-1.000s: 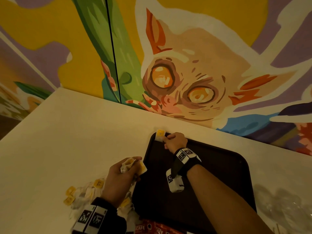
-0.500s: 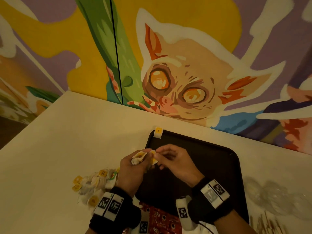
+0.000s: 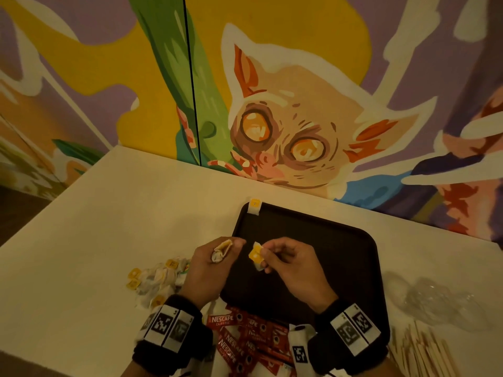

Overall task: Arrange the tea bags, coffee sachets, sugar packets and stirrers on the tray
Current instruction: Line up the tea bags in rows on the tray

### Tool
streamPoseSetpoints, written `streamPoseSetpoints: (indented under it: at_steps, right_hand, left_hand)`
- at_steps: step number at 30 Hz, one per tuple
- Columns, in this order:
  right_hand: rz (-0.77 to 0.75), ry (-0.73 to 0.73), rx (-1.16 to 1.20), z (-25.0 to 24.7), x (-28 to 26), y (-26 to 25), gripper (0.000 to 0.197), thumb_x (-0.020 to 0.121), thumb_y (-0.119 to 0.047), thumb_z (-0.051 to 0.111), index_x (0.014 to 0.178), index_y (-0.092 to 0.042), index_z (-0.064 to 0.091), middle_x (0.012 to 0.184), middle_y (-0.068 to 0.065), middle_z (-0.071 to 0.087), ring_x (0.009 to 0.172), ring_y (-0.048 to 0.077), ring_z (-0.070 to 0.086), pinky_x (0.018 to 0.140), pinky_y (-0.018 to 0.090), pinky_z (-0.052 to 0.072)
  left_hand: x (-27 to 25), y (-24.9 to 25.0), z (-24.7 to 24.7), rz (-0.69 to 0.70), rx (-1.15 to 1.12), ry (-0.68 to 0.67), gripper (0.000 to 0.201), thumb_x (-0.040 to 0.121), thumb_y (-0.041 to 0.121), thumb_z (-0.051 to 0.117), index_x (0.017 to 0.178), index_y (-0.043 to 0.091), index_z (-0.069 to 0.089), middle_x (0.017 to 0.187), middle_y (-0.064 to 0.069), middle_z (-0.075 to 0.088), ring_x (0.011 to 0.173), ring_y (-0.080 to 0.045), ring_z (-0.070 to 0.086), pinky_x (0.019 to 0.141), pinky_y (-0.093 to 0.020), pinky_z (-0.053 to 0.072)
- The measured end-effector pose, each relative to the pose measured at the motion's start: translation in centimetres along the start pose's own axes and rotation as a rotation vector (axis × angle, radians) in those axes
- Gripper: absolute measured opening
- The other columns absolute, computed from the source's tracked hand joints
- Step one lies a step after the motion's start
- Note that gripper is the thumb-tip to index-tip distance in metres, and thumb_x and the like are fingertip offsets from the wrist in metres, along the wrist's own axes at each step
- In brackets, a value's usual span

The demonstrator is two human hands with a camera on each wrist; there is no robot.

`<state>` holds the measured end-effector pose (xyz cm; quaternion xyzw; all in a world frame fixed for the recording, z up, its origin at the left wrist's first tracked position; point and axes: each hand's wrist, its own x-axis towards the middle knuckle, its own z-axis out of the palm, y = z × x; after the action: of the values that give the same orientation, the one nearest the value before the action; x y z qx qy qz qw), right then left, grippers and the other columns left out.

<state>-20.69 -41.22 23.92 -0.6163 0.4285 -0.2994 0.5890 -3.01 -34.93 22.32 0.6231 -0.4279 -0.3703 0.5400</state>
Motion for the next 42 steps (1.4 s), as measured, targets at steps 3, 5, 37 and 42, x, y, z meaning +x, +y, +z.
streamPoseSetpoints:
  at_steps: [3, 5, 37, 42]
  right_hand:
    - [-0.041, -0.037, 0.055, 0.1, -0.5, -0.2, 0.01, 0.089, -0.009, 0.068, 0.098, -0.005, 0.069, 0.087, 0.009, 0.074, 0.077, 0.023, 0.071, 0.071, 0.028, 0.057]
    - [-0.066, -0.053, 0.069, 0.0, -0.8, -0.3, 0.008, 0.089, -0.005, 0.067, 0.096, -0.001, 0.068, 0.087, 0.011, 0.074, 0.077, 0.023, 0.071, 0.069, 0.029, 0.057]
    - [-0.125, -0.14, -0.242, -3.2, -0.9, -2.7, 0.012, 0.09, -0.012, 0.066, 0.094, -0.02, 0.074, 0.09, -0.004, 0.072, 0.081, 0.012, 0.067, 0.072, 0.026, 0.056]
    - [-0.118, -0.084, -0.071, -2.2, 0.6, -1.3, 0.019, 0.089, -0.003, 0.065, 0.091, -0.02, 0.075, 0.094, -0.003, 0.074, 0.089, 0.015, 0.069, 0.072, 0.027, 0.057]
  left_hand:
    - [-0.1, 1.1, -0.1, 0.09, 0.016, -0.167, 0.018, 0.082, 0.023, 0.071, 0.099, 0.015, 0.075, 0.092, 0.007, 0.075, 0.087, -0.007, 0.069, 0.075, -0.016, 0.052]
    - [-0.1, 1.3, -0.1, 0.103, 0.036, -0.216, 0.024, 0.08, 0.019, 0.074, 0.104, 0.017, 0.074, 0.095, 0.006, 0.074, 0.089, -0.006, 0.068, 0.075, -0.013, 0.05]
    - [0.5, 1.9, -0.2, 0.36, 0.442, -0.379, 0.017, 0.079, 0.013, 0.077, 0.088, 0.026, 0.078, 0.08, 0.015, 0.059, 0.076, -0.002, 0.057, 0.062, -0.007, 0.04]
    - [0.5, 2.8, 0.3, 0.307, 0.173, -0.298, 0.012, 0.078, 0.02, 0.076, 0.09, 0.023, 0.078, 0.081, -0.002, 0.064, 0.072, -0.015, 0.061, 0.062, -0.017, 0.046]
